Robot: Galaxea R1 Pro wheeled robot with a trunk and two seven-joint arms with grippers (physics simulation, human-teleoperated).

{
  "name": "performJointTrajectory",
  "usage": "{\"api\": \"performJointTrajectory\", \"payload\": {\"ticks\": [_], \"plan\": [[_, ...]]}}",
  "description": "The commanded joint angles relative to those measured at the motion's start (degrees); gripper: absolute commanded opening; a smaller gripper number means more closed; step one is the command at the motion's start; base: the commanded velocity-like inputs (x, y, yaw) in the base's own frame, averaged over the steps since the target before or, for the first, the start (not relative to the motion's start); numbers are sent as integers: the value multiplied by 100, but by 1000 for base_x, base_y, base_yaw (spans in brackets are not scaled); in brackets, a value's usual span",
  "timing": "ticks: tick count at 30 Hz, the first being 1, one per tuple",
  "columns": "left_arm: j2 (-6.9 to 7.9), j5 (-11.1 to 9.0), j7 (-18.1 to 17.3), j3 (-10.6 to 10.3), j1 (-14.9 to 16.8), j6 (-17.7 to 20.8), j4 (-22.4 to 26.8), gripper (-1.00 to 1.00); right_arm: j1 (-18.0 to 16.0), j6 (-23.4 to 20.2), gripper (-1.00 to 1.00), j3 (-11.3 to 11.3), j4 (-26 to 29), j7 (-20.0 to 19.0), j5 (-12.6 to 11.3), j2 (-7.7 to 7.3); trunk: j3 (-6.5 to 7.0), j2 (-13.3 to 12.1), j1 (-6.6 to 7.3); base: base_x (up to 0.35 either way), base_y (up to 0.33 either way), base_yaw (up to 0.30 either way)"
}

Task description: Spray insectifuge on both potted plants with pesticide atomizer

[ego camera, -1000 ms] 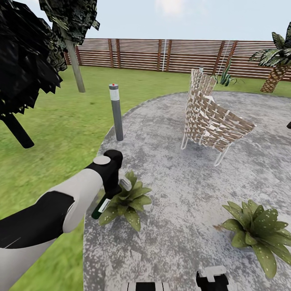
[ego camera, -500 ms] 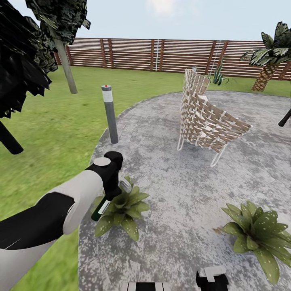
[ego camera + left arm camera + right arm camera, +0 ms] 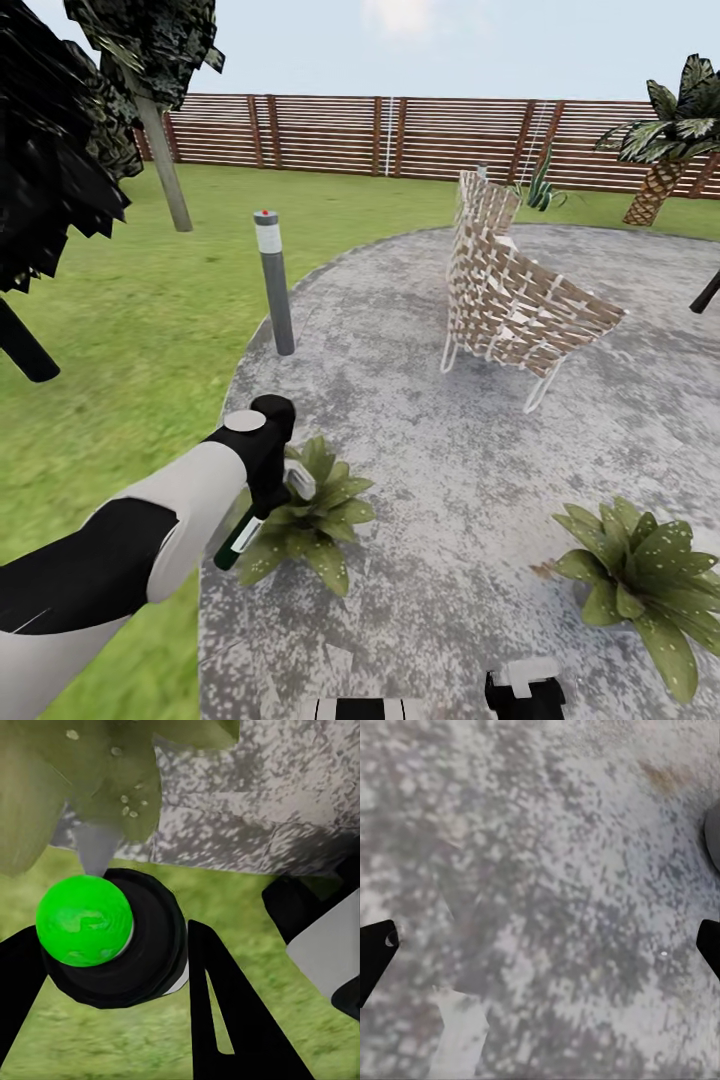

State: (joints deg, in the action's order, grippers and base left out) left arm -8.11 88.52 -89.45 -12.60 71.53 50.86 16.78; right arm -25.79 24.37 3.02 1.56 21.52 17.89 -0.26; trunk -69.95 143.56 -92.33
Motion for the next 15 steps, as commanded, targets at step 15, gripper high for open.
{"api": "performJointTrajectory", "payload": {"ticks": [15], "plan": [[-37,70,-55,7,-354,117,28,-100,-5,15,100,32,-7,27,57,0,-4,2,1,0,86,0]]}}
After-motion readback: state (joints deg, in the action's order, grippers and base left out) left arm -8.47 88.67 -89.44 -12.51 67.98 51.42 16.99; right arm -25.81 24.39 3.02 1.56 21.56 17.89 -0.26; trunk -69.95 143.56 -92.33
